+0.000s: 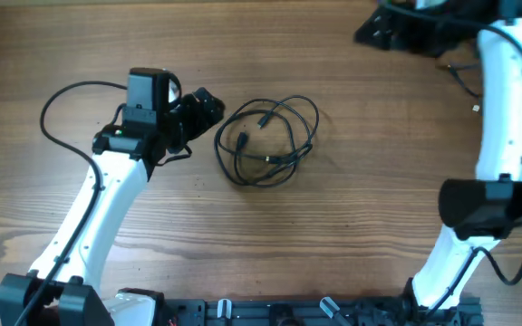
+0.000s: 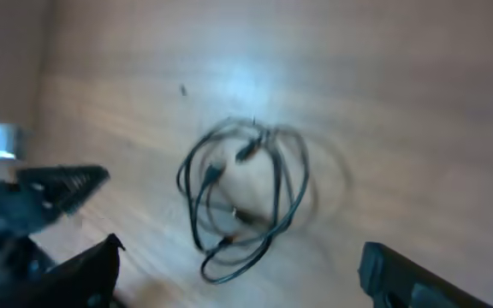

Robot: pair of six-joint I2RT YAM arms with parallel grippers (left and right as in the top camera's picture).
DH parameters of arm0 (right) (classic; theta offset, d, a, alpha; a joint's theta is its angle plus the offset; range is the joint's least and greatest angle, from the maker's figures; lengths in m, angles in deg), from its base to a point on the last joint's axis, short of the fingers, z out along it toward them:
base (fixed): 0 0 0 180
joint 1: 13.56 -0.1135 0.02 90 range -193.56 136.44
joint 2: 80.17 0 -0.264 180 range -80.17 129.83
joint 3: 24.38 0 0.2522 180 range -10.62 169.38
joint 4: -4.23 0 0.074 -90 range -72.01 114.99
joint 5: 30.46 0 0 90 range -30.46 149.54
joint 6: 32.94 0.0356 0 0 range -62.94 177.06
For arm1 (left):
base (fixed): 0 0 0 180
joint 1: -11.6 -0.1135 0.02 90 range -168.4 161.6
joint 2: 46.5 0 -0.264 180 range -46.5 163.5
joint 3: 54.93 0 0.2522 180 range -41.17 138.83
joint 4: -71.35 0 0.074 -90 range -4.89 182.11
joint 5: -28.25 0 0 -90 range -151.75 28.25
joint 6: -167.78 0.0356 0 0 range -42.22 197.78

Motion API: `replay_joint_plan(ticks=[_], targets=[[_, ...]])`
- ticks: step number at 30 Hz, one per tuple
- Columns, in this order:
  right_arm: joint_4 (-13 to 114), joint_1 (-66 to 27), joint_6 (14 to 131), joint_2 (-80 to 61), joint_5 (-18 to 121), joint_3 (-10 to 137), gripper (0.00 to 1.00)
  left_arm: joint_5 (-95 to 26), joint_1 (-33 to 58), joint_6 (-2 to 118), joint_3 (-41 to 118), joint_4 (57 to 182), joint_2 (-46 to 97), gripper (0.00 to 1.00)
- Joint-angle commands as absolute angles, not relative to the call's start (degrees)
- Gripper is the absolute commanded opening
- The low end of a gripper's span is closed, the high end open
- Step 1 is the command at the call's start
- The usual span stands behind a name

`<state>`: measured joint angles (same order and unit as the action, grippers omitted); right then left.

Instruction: Untangle cables

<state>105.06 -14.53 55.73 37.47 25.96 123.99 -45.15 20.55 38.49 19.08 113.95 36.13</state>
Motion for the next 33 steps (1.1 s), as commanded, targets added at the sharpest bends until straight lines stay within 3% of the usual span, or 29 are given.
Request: replay_joint_plan(ticks=[1, 8, 14, 28, 33], targets=[[105.7, -20.2, 59.7, 39.0, 31.7, 115.9, 0.87, -44.8, 15.7, 41.8, 19.1, 113.7, 36.8, 0.89], [102.5, -28.8, 60.8, 39.0, 33.9, 100.7, 0.71, -44.8, 6.6, 41.4, 19.1, 113.9, 36.8, 0.89], [102.0, -31.6, 62.0, 39.0, 38.3, 95.9, 0.45, -44.9, 5.6, 41.4, 19.1, 114.6, 36.9, 0.91], [94.0, -34.8, 61.9, 39.0, 35.5, 87.2, 0.48, -44.9, 5.6, 41.4, 19.1, 115.2, 44.0, 0.90], [93.4, -36.6, 63.3, 39.0, 35.5, 87.2, 0.37, -44.9, 5.6, 41.4, 19.1, 116.1, 44.3, 0.90]])
